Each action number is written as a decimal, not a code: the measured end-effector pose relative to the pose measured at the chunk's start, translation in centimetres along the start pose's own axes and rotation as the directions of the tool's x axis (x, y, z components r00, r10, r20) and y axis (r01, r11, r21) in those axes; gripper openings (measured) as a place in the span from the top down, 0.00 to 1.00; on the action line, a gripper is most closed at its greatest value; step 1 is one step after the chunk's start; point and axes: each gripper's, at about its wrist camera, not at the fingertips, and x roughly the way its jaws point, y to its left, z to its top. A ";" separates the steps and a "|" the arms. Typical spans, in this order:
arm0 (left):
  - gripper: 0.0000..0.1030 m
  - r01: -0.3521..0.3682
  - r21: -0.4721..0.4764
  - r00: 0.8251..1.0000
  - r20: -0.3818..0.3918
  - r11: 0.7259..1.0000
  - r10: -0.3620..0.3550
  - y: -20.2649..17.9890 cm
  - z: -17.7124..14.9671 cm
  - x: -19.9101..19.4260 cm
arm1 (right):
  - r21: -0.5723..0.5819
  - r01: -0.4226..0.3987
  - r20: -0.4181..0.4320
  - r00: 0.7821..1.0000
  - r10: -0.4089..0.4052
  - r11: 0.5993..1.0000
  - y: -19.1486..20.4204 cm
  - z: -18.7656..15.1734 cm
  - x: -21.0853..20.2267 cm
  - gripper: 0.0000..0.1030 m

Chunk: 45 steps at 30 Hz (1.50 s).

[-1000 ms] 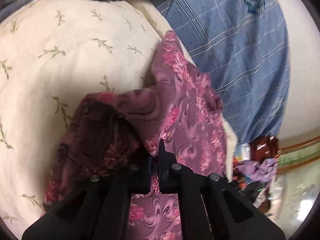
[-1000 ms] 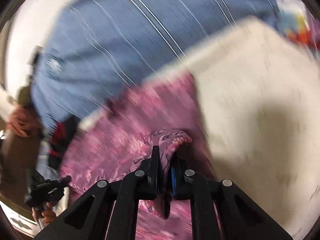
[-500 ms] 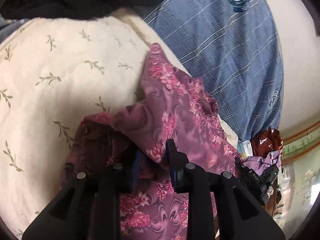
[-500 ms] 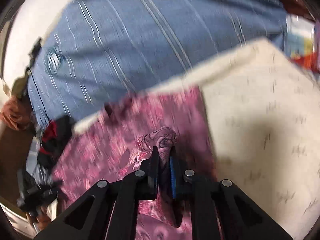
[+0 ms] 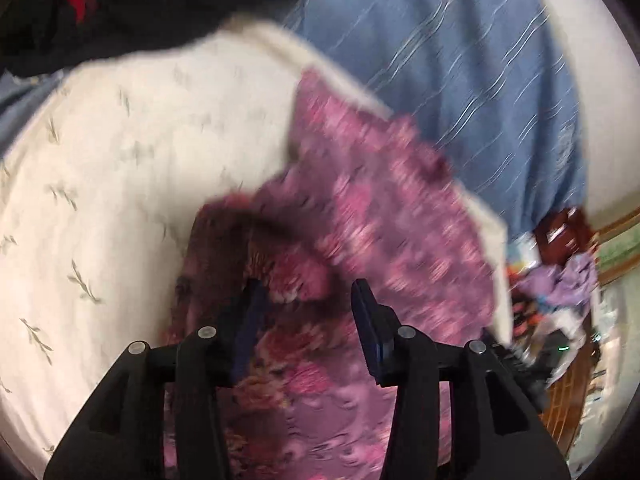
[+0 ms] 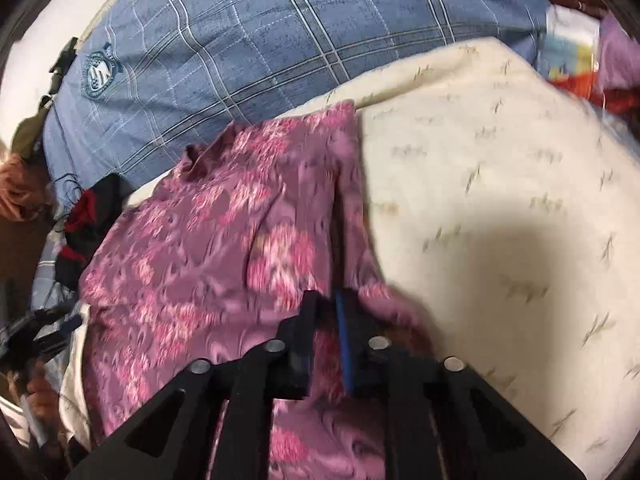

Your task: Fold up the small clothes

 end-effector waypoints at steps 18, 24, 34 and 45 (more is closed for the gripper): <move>0.47 0.134 -0.015 0.989 0.067 0.991 -0.133 -0.3 1.2 -5.3 | 0.077 -0.091 0.101 0.991 0.083 0.993 -1.8 -5.4 -7.9 0.68; 0.47 0.119 -0.012 0.992 0.045 0.993 -0.119 -3.3 4.0 0.4 | -0.056 -0.265 0.043 0.963 0.268 0.963 9.0 -0.3 -1.0 0.68; 0.99 0.111 -0.063 0.994 0.006 0.992 -0.111 1.9 4.7 2.8 | -0.160 -0.478 -0.168 0.875 0.454 0.863 25.4 5.5 15.2 0.72; 0.23 0.041 0.120 0.966 0.247 0.992 -0.070 -1.3 4.7 -3.8 | -0.304 -0.357 -0.266 0.922 0.281 0.883 28.9 7.4 20.4 0.53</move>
